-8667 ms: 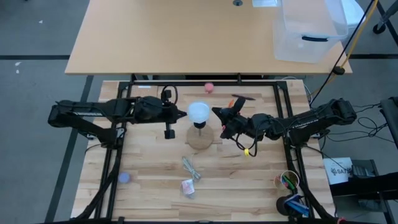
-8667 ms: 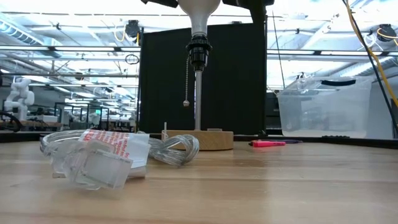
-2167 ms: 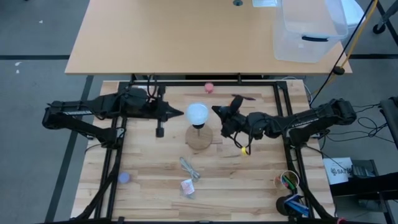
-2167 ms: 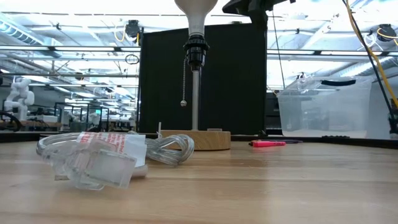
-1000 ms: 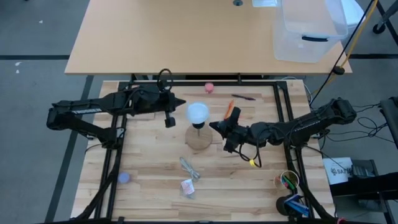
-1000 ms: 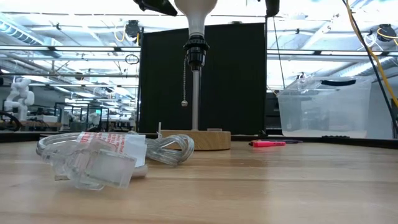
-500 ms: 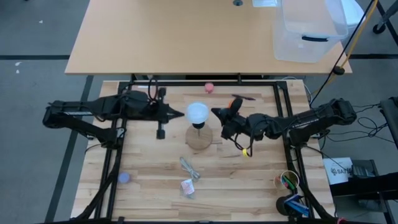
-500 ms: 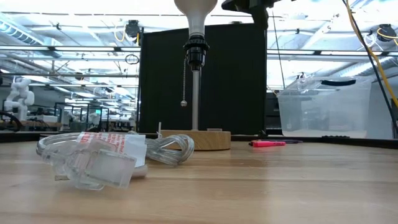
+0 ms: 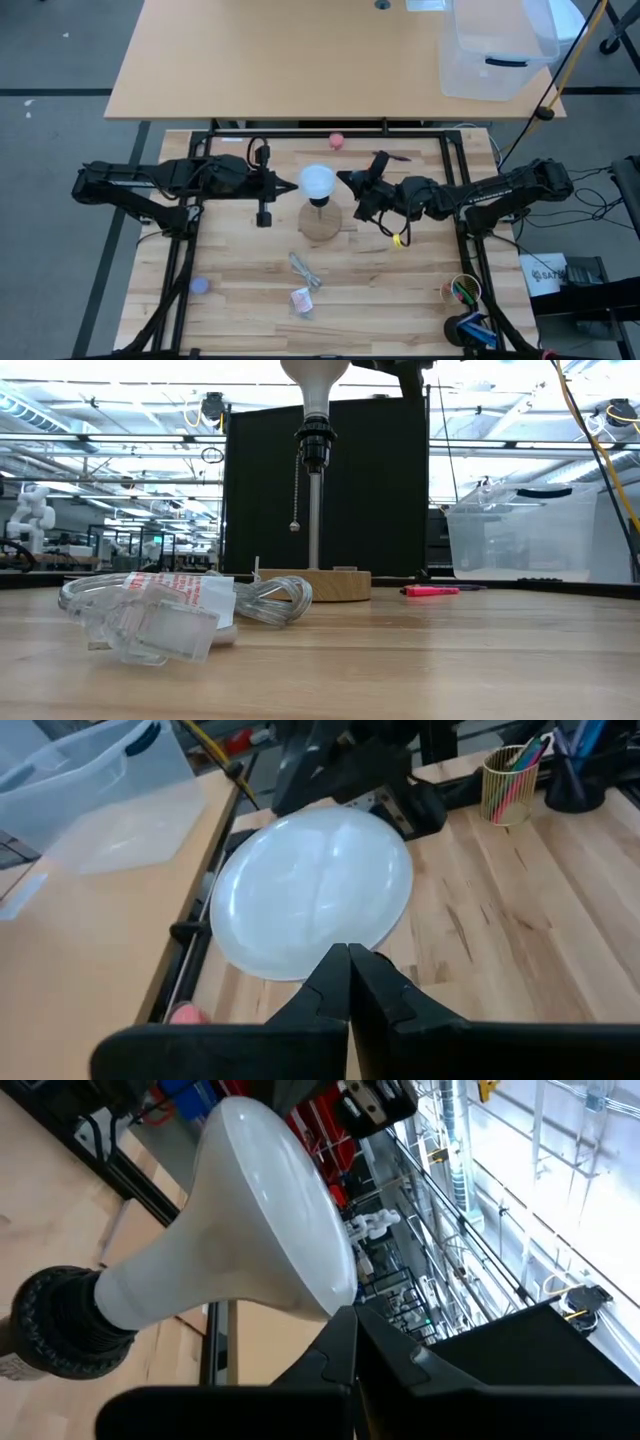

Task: Screw lightbulb
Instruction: Insert the white lightbulb into the desk lamp

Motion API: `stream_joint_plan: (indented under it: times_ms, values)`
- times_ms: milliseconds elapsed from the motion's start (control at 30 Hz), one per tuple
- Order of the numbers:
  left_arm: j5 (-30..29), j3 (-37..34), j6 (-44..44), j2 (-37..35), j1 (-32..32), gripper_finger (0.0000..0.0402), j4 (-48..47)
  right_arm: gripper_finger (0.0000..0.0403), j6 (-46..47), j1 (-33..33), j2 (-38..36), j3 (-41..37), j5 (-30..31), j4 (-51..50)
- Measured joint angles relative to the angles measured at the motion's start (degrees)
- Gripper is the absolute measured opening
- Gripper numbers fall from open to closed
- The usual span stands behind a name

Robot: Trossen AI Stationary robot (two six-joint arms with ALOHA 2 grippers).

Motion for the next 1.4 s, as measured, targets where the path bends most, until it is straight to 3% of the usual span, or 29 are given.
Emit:
stream_joint_plan:
  times_ms: [867, 1133, 1400]
  values:
    - [-1.66, -0.04, 1.03, 1.79, 9.20, 0.0000, 1.61, 0.0000, 4.79, 7.06, 0.02, 0.02, -1.28, -4.29]
    - [-1.82, -0.04, 2.96, -0.67, 6.36, 0.0000, 3.70, 0.0000, 5.49, 5.89, 0.02, 0.02, 4.89, -6.75]
    - [2.18, 0.02, 3.01, -1.15, 1.25, 0.0000, 3.09, 0.0000, 1.71, 1.46, 0.00, 0.02, 4.82, -4.30]
